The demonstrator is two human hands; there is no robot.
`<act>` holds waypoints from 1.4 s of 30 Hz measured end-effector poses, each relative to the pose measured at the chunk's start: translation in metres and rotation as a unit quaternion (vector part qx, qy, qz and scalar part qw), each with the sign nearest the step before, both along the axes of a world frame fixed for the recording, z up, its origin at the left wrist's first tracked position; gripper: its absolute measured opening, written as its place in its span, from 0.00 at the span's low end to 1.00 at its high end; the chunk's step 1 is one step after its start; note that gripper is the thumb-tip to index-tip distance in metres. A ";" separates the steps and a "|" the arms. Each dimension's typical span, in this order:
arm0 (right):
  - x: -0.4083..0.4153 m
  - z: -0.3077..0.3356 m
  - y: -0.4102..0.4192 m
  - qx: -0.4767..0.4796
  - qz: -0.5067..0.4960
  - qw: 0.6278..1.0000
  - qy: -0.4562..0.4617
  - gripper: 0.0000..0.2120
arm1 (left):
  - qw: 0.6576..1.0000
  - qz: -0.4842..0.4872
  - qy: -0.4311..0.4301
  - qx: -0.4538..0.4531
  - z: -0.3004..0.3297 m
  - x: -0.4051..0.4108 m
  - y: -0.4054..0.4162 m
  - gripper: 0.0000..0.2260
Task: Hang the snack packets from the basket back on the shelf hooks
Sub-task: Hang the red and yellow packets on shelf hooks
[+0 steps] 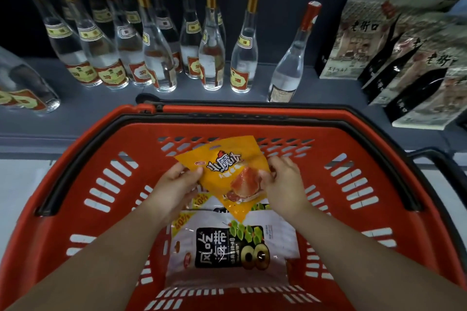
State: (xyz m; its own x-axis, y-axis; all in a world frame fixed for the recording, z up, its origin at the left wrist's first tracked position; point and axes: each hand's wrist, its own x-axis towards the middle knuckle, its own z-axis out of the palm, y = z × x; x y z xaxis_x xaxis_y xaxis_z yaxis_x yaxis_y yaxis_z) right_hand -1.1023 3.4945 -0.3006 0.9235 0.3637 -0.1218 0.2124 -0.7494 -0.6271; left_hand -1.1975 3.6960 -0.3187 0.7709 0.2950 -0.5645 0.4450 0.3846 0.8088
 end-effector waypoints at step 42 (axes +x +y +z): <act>-0.009 0.920 -0.064 0.308 -0.056 0.950 0.003 0.24 | 0.914 -0.049 -0.279 0.290 0.955 0.036 -0.035 0.07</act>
State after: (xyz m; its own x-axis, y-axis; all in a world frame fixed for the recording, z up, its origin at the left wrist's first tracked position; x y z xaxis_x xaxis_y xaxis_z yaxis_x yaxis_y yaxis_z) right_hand -1.1117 3.4309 0.6196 0.9608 0.2662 0.0772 0.1482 -0.2578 -0.9548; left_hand -1.1613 3.6612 0.6363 0.9298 0.3338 0.1550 -0.0903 -0.2015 0.9753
